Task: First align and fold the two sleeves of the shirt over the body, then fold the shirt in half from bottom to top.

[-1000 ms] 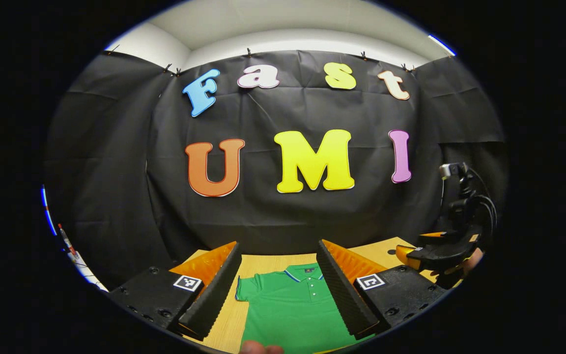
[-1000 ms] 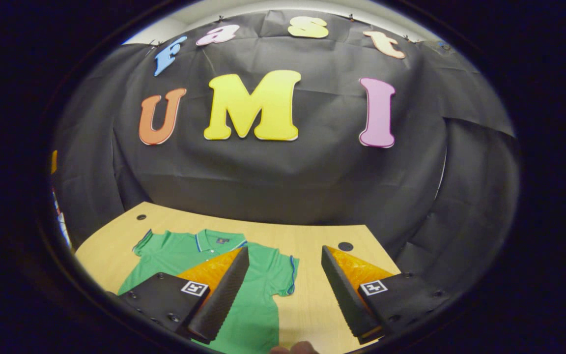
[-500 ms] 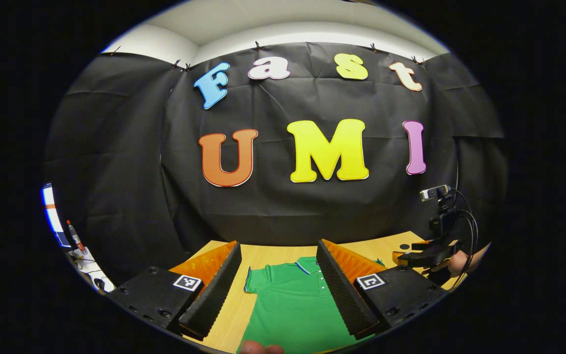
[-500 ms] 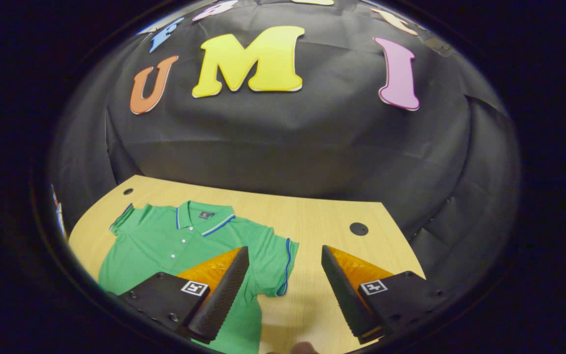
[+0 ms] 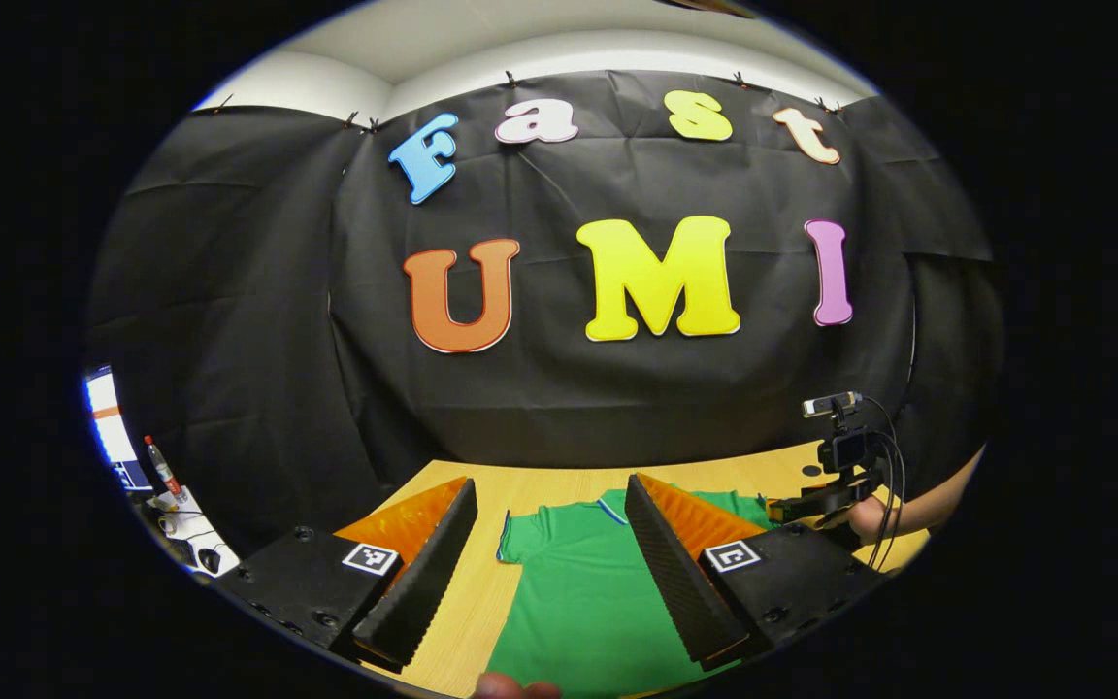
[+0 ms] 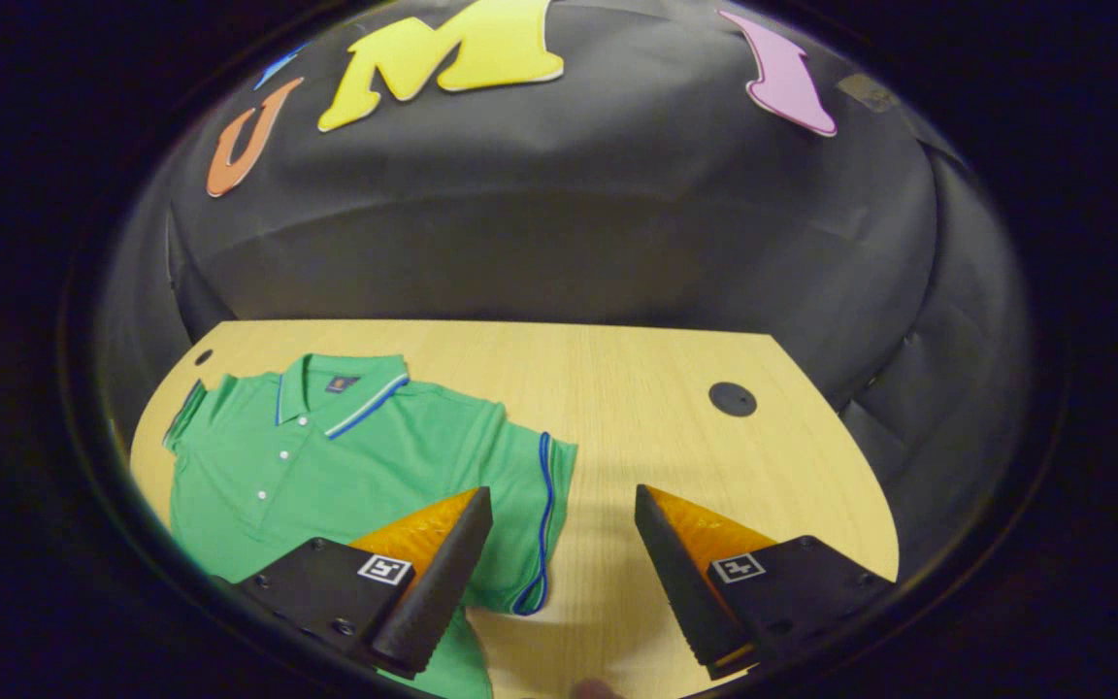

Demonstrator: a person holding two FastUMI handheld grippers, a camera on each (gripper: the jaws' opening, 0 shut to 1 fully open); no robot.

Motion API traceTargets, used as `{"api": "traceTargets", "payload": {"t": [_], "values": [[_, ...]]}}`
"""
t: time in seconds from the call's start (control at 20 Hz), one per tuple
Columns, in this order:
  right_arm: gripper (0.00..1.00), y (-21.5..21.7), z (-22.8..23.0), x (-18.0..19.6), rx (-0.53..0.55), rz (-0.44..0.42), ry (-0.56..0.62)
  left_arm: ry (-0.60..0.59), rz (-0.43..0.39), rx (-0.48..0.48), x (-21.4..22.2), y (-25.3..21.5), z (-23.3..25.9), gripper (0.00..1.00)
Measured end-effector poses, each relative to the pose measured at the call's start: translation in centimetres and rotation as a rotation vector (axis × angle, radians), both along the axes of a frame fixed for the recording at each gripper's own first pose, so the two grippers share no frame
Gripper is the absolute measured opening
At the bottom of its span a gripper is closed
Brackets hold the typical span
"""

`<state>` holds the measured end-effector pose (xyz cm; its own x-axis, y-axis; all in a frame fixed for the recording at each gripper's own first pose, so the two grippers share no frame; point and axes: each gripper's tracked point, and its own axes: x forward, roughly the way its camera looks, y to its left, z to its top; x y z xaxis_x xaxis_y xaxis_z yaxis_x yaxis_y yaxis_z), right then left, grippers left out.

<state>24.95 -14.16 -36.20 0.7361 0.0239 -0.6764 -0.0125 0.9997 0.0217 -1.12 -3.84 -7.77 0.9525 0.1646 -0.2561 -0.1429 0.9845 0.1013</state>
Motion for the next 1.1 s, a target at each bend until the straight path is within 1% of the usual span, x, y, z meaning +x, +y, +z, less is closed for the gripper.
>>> {"api": "traceTargets", "payload": {"t": [0.1, 0.15, 0.3, 0.4, 0.45, 0.55, 0.6, 0.65, 0.75, 0.8, 0.95, 1.1], "values": [[0.94, -0.1, -1.0, 0.6, -0.002, -0.004, 0.021, 0.029, -0.002, 0.007, -0.3, 0.1, -0.9, 0.98], [0.96, 0.0, -1.4, 0.9, -0.004, -0.003, 0.029, 0.041, -0.007, 0.008, -0.3, 0.1, -1.3, 0.99], [0.94, 0.3, -2.3, 1.8, 0.028, -0.005, 0.050, 0.066, -0.030, -0.003, -0.4, -0.4, -2.3, 0.98], [0.96, 0.3, -2.7, 2.4, 0.034, -0.002, 0.054, 0.075, -0.045, -0.007, -0.3, -0.7, -2.6, 0.99], [0.95, 0.4, -2.8, 2.6, 0.036, 0.003, 0.060, 0.083, -0.048, -0.009, -0.3, -0.7, -2.8, 0.99], [0.82, 0.6, -3.9, 2.4, 0.042, 0.015, 0.096, 0.101, -0.042, -0.014, -0.5, -0.4, -3.5, 0.98], [0.65, 0.7, -3.7, 3.1, 0.043, 0.023, 0.071, 0.110, -0.037, -0.020, -0.5, -0.2, -3.8, 0.99], [0.47, 0.1, -3.8, 2.9, -0.002, 0.014, 0.082, 0.118, -0.030, -0.026, -0.5, 0.0, -4.0, 0.99], [0.11, 0.2, -3.5, 3.1, -0.006, 0.019, 0.078, 0.127, -0.017, -0.034, -0.6, 0.3, -4.2, 0.99], [0.05, 0.5, -3.4, 2.9, 0.011, 0.020, 0.082, 0.127, -0.011, -0.035, -0.6, 0.5, -4.1, 0.99], [0.05, -0.3, -2.2, 3.3, 0.037, -0.022, 0.061, 0.123, -0.007, -0.028, -0.6, 0.7, -4.0, 0.99], [0.05, -0.8, -1.0, 3.2, 0.056, -0.037, 0.058, 0.131, -0.014, -0.048, -0.7, 0.5, -4.3, 0.99]]}}
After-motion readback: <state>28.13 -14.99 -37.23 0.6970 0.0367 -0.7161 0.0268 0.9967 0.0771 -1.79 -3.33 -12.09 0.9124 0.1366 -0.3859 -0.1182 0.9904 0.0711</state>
